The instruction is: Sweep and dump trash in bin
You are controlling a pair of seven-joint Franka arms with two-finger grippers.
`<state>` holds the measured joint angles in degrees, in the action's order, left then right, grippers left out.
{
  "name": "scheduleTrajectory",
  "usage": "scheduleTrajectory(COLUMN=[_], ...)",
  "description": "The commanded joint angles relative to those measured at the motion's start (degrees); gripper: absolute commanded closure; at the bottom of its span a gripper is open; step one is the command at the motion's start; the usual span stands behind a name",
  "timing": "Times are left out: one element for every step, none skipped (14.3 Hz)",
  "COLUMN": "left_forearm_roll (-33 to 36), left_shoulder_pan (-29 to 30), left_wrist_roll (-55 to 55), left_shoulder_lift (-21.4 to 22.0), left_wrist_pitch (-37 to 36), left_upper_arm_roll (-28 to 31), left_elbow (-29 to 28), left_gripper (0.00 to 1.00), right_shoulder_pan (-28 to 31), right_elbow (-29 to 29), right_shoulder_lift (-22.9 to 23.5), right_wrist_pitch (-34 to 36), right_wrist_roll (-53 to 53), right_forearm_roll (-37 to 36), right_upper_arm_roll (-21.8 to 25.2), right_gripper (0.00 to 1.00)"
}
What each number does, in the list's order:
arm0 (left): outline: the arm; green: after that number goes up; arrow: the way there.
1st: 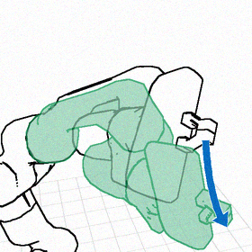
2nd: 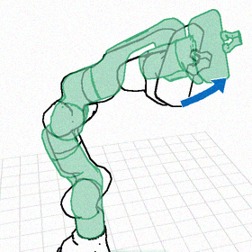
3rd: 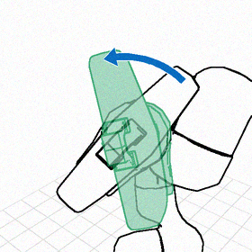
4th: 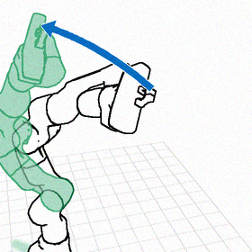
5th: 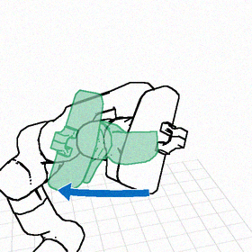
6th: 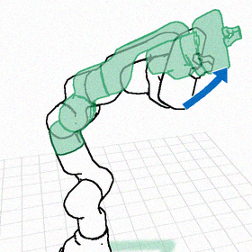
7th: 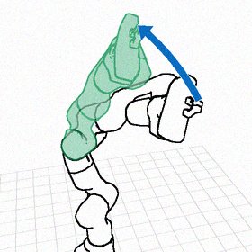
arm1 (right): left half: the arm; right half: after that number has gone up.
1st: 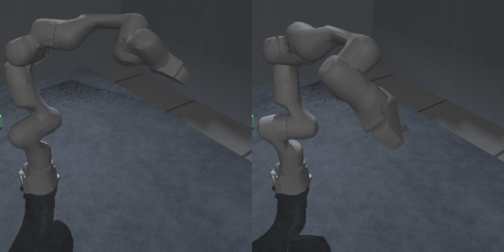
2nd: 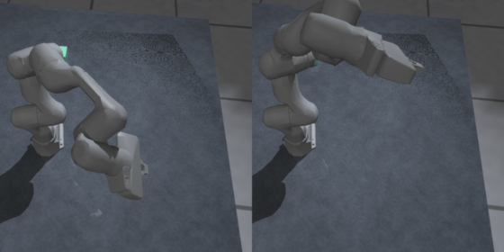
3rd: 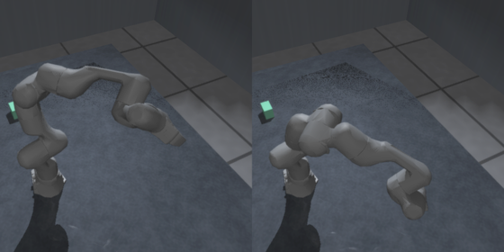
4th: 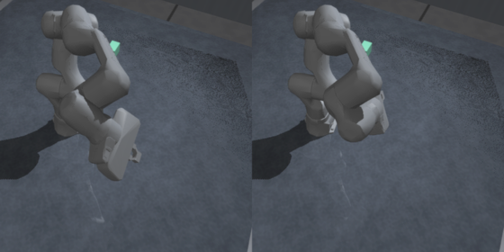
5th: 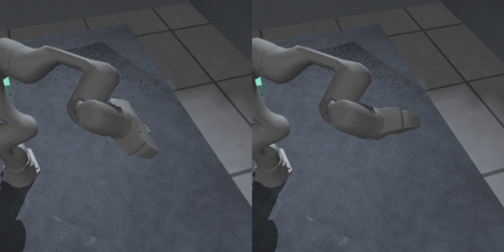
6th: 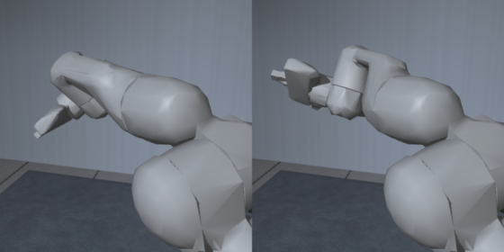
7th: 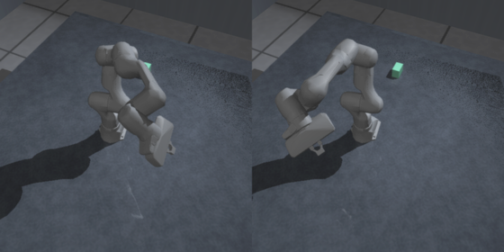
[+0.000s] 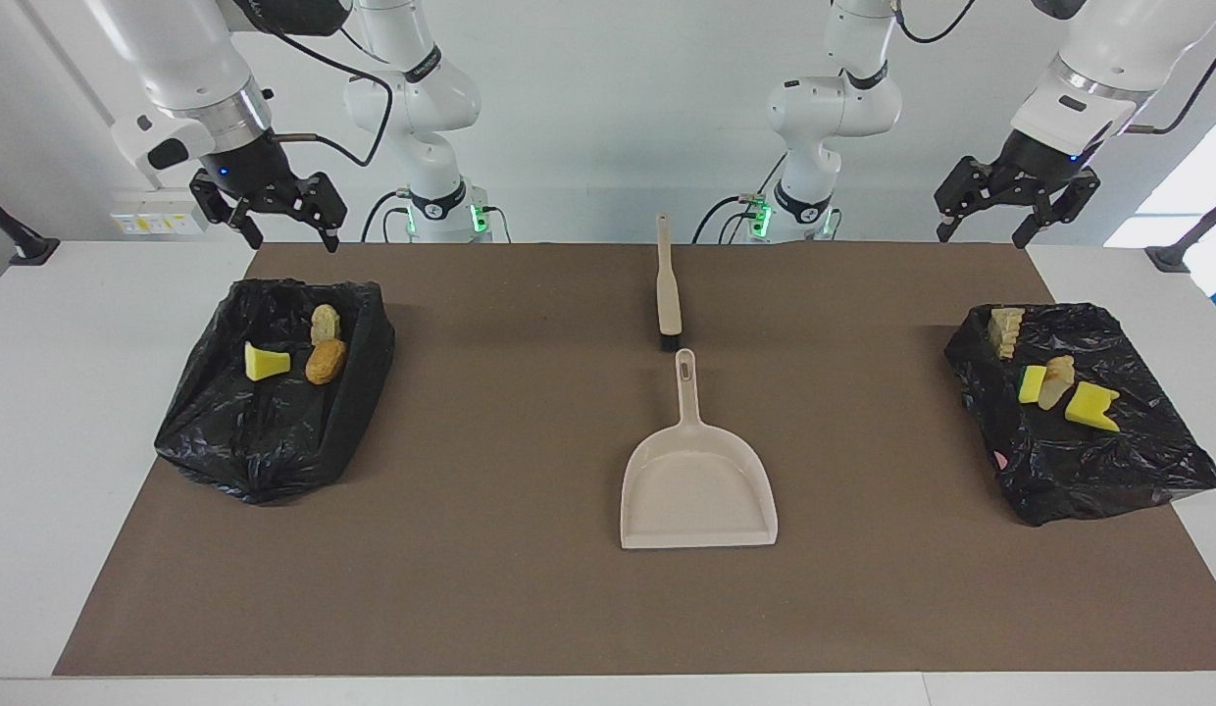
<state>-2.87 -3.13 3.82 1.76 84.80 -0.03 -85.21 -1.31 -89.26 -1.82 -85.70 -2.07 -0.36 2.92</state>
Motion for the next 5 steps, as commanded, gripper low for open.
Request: scheduleTrajectory(left_forearm_roll=[0.8,0.8,0.8,0.8,0.8], left_shoulder_pan=[0.3,0.3,0.4,0.4,0.4], left_wrist_roll=[0.1,0.2,0.1,0.0,0.0], left_shoulder_lift=[1.5,1.6,1.6,1.6,1.6], left_wrist_pitch=[-0.4,-0.5,-0.6,-0.6,-0.7], left_upper_arm_roll=[-0.3,-0.3,-0.3,-0.3,-0.3], left_elbow=[-1.5,-1.5,-1.6,-1.5,-1.6], left_gripper=[0.00,0.00,0.00,0.00,0.00], right_shoulder_pan=[0.2,0.2,0.2,0.2,0.2], right_elbow=[-1.8,-1.9,-1.9,-1.8,-1.8], right_shoulder_lift=[-1.5,-1.5,-1.5,-1.5,-1.5], right_wrist_pitch=[-1.0,-1.0,-1.0,-1.0,-1.0], right_wrist_roll=[-1.1,-1.1,-1.1,-1.1,-1.1], right_forearm_roll=[0.2,0.2,0.2,0.2,0.2], right_upper_arm_roll=[-0.2,-0.2,-0.2,-0.2,-0.2], right_gripper=[0.00,0.00,0.00,0.00,0.00])
